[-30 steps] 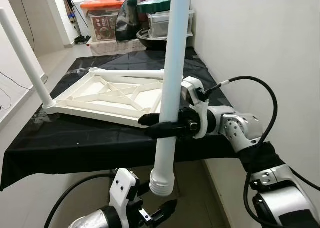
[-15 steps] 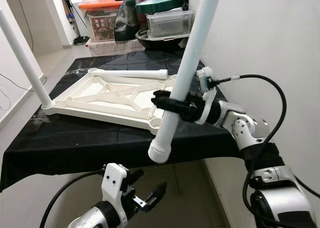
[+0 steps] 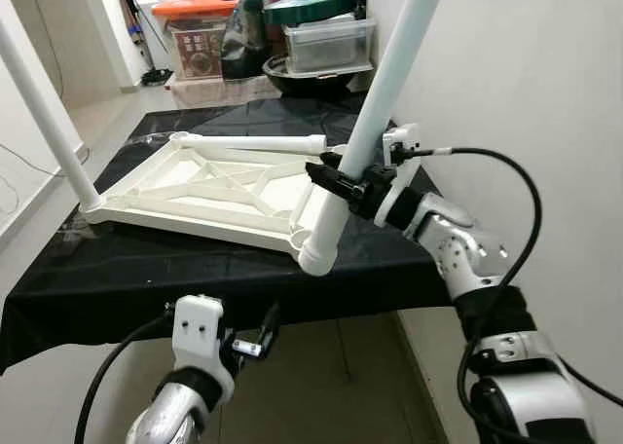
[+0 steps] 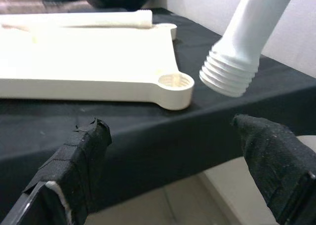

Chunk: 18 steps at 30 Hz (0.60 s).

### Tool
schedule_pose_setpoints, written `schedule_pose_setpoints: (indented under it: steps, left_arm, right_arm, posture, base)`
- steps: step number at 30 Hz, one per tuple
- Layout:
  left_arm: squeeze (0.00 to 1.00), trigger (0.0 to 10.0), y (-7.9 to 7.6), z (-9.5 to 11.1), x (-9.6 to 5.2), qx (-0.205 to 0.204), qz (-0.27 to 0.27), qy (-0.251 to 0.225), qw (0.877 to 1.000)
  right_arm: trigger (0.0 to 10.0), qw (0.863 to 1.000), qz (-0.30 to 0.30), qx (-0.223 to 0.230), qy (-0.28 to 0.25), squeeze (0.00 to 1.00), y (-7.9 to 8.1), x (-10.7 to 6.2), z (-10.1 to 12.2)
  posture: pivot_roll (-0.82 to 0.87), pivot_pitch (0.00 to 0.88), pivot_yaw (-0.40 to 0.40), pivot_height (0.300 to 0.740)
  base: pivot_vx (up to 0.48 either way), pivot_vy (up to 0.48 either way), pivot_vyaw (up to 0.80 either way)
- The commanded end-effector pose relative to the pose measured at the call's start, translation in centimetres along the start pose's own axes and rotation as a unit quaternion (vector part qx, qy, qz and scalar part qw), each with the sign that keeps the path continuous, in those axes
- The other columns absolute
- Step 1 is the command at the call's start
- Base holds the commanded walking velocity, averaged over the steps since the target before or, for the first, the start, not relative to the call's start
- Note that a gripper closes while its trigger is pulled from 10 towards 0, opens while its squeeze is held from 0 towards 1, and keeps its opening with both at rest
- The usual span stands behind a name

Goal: Building children table

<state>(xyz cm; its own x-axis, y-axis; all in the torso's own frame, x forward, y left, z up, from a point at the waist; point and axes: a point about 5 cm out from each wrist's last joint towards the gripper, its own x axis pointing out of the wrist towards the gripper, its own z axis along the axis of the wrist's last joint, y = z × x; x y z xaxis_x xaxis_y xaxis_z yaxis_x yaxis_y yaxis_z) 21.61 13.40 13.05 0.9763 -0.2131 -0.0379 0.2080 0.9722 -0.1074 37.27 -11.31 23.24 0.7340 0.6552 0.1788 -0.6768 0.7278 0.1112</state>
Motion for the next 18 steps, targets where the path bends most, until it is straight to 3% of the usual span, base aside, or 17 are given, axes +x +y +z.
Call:
schedule_pose_setpoints:
  steps: [1, 9, 18]
  left_arm:
    - [0.00, 10.0, 0.3, 0.4, 0.1, 0.010, 0.020, -0.012, 1.000]
    - [0.00, 10.0, 0.4, 1.4, 0.6, 0.022, 0.064, -0.044, 0.997]
    - [0.00, 10.0, 1.3, 3.2, 1.0, 0.054, 0.116, -0.083, 0.988]
  right_arm:
    - [10.0, 0.998, -0.054, -0.024, -0.027, 0.00, -0.4, -0.2, 0.6]
    - [10.0, 0.990, -0.119, -0.053, -0.048, 0.00, -0.2, -1.1, -0.2]
    - [10.0, 0.986, -0.125, -0.075, -0.080, 0.00, 1.4, -1.3, 0.0]
  posture:
    - [-0.07, 0.000, 0.052, 0.740]
    - [-0.07, 0.000, 0.049, 0.740]
    - [-0.05, 0.000, 0.051, 0.740]
  base:
    - [0.000, 0.000, 0.00]
    - [0.000, 0.000, 0.00]
    - [0.000, 0.000, 0.00]
